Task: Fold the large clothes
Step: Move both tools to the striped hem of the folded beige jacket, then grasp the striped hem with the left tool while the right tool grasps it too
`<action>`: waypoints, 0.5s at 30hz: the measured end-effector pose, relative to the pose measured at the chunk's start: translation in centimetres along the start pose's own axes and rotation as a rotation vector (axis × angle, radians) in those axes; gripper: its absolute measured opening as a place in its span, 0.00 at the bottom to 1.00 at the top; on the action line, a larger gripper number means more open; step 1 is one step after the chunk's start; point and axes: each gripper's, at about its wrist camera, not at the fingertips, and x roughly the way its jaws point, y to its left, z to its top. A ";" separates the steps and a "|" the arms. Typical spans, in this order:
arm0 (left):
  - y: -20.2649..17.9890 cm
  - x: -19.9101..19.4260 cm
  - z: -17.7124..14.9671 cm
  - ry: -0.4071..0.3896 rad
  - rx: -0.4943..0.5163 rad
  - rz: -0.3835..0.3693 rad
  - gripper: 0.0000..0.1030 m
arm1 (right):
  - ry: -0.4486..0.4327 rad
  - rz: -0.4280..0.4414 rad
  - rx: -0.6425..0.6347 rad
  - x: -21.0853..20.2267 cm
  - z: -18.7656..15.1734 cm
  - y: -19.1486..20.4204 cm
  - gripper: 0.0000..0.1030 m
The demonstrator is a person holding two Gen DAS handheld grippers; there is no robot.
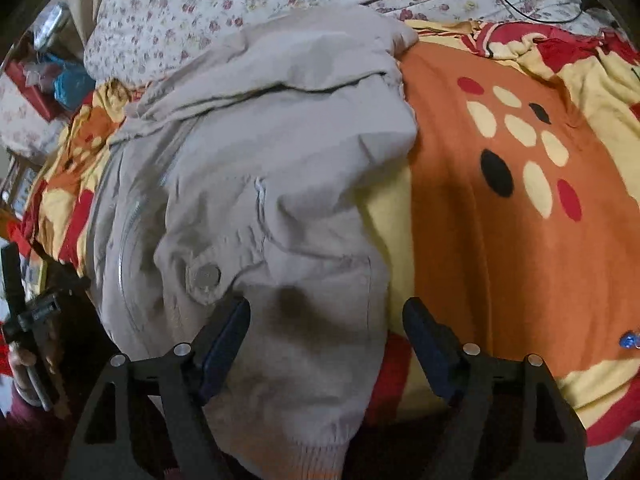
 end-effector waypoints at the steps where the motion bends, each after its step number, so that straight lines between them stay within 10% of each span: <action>1: -0.1 0.1 -0.1 0.002 0.002 0.001 0.81 | 0.008 0.003 -0.007 -0.1 -0.2 0.2 0.78; 15: -0.4 0.8 -1.4 0.103 0.018 -0.045 0.81 | 0.118 0.011 -0.035 0.5 -2.1 0.9 0.78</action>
